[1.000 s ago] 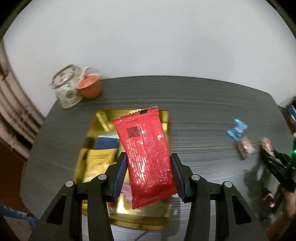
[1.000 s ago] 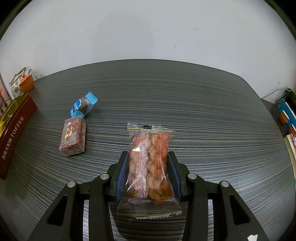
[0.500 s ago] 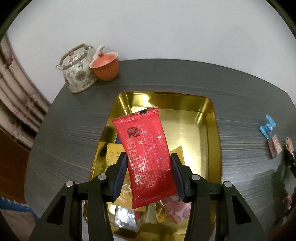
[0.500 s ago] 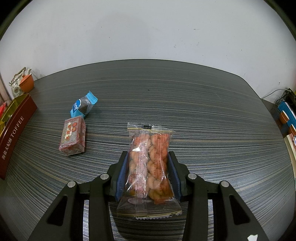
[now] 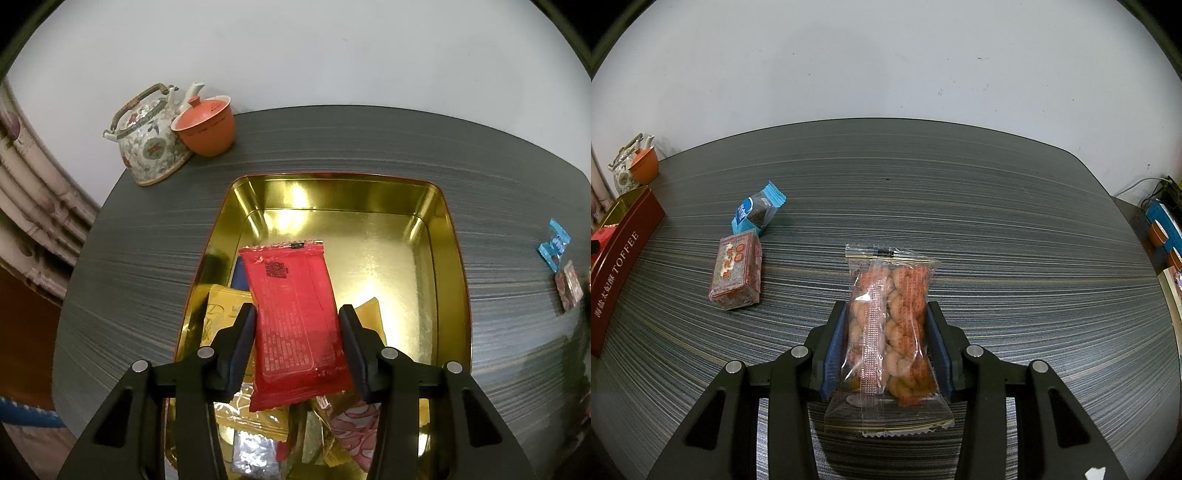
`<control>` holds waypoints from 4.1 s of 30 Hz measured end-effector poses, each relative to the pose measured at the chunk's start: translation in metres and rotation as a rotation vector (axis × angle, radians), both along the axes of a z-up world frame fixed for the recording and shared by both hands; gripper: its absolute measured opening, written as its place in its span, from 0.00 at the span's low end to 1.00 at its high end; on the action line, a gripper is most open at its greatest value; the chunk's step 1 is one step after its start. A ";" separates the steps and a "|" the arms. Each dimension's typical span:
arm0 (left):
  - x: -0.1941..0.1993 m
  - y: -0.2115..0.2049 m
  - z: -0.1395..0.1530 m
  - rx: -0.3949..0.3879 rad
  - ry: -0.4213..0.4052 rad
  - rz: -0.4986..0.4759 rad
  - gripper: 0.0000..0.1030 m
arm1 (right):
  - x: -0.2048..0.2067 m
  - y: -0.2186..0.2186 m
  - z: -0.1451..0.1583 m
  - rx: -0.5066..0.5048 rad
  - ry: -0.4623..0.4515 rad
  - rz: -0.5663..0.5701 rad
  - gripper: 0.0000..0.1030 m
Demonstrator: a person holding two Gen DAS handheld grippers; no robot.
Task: Organize snacks
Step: 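Carry the red bar into the gold tin and open the left tool, then carry the clear peanut bag into the gold tin and open the right tool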
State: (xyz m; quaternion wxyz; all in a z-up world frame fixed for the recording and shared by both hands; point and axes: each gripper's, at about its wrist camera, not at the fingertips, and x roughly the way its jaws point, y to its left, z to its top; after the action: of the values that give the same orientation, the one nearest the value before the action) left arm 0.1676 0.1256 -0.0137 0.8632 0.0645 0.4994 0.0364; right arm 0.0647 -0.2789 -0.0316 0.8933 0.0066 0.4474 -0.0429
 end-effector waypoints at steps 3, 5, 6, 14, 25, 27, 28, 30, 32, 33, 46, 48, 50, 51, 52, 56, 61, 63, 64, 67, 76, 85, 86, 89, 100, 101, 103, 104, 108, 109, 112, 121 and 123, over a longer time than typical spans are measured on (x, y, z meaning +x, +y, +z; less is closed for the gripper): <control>0.000 -0.001 0.000 0.016 0.005 -0.007 0.46 | 0.000 0.000 0.000 0.000 0.000 0.000 0.38; 0.000 -0.001 0.001 0.023 0.014 -0.010 0.48 | 0.000 0.000 0.000 0.000 0.000 0.000 0.38; -0.001 0.000 0.002 0.023 0.015 -0.011 0.51 | 0.000 0.000 0.000 0.000 0.000 0.000 0.38; -0.009 0.000 0.015 0.033 -0.016 -0.031 0.63 | 0.000 0.000 0.000 0.000 0.000 0.000 0.38; -0.044 0.004 0.036 0.028 -0.063 -0.053 0.63 | 0.000 0.000 0.000 0.001 0.000 -0.001 0.38; -0.052 0.009 0.038 0.016 -0.068 -0.042 0.63 | 0.000 0.000 0.000 0.002 0.000 -0.001 0.38; -0.055 0.012 0.039 0.009 -0.070 -0.038 0.63 | 0.000 0.000 0.000 0.001 0.000 -0.001 0.38; -0.064 0.017 0.039 0.005 -0.076 -0.027 0.63 | 0.000 -0.001 0.000 0.000 0.000 -0.001 0.38; -0.071 0.023 0.039 0.013 -0.081 -0.014 0.63 | 0.000 0.000 0.000 0.000 0.000 -0.001 0.38; -0.075 0.027 0.039 0.020 -0.087 -0.005 0.63 | 0.000 -0.001 0.000 0.000 0.000 -0.001 0.38; -0.104 0.078 0.030 0.002 -0.106 0.099 0.64 | 0.001 -0.001 -0.001 0.002 -0.001 -0.001 0.38; -0.108 0.082 0.027 0.010 -0.108 0.104 0.64 | 0.001 -0.001 -0.001 0.003 -0.001 -0.001 0.38; -0.112 0.087 0.023 0.006 -0.105 0.112 0.64 | 0.001 -0.001 -0.001 0.000 -0.001 -0.001 0.38; -0.114 0.090 0.021 0.003 -0.103 0.117 0.64 | 0.001 -0.001 -0.001 -0.003 -0.001 -0.001 0.38; -0.115 0.092 0.019 0.000 -0.100 0.121 0.64 | 0.001 0.000 -0.001 -0.006 -0.001 0.000 0.38; -0.117 0.100 0.012 -0.020 -0.089 0.135 0.65 | 0.000 0.009 -0.001 -0.020 0.001 -0.002 0.36; -0.115 0.106 0.008 -0.047 -0.082 0.143 0.65 | 0.002 0.020 0.001 -0.046 0.016 -0.013 0.36; -0.115 0.109 0.011 -0.061 -0.094 0.152 0.65 | 0.002 0.026 0.002 -0.061 0.019 -0.017 0.36; -0.115 0.112 0.013 -0.068 -0.102 0.154 0.65 | 0.001 0.029 0.003 -0.059 0.017 -0.020 0.36; -0.116 0.114 0.018 -0.058 -0.122 0.166 0.69 | 0.000 0.039 0.010 -0.039 0.002 -0.022 0.36; -0.118 0.115 0.023 -0.053 -0.128 0.170 0.70 | 0.005 0.130 0.045 0.018 -0.048 0.169 0.36; -0.120 0.126 0.023 -0.087 -0.116 0.206 0.70 | 0.019 0.230 0.056 0.098 -0.008 0.351 0.36; -0.120 0.126 0.023 -0.087 -0.117 0.205 0.70 | 0.019 0.239 0.056 0.104 -0.008 0.366 0.36; -0.121 0.126 0.023 -0.084 -0.115 0.207 0.70 | 0.024 0.268 0.059 0.104 -0.012 0.413 0.36; -0.120 0.123 0.022 -0.086 -0.105 0.187 0.70 | 0.052 0.332 0.047 0.089 0.017 0.486 0.36; -0.120 0.123 0.022 -0.086 -0.108 0.186 0.70 | 0.054 0.335 0.045 0.086 0.018 0.489 0.36; -0.120 0.122 0.022 -0.083 -0.111 0.187 0.70 | 0.057 0.338 0.044 0.081 0.023 0.494 0.36; -0.120 0.123 0.022 -0.083 -0.111 0.188 0.70 | 0.059 0.341 0.043 0.079 0.025 0.498 0.36; -0.119 0.122 0.022 -0.083 -0.110 0.187 0.70 | 0.062 0.348 0.038 0.072 0.039 0.506 0.36; -0.119 0.122 0.022 -0.082 -0.110 0.186 0.70 | 0.063 0.349 0.036 0.071 0.044 0.508 0.36; -0.119 0.121 0.021 -0.077 -0.109 0.177 0.70 | 0.063 0.356 0.032 0.056 0.045 0.520 0.36; -0.118 0.119 0.019 -0.071 -0.103 0.171 0.70 | 0.060 0.358 0.030 0.059 0.047 0.533 0.38; -0.118 0.119 0.019 -0.071 -0.103 0.170 0.70 | 0.060 0.357 0.031 0.067 0.048 0.530 0.38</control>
State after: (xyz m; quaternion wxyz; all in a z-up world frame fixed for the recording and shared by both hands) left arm 0.0495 0.2447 0.0053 0.8833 -0.0107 0.4591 0.0948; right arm 0.1246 0.0783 -0.0009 0.8617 -0.0824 0.4558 0.2073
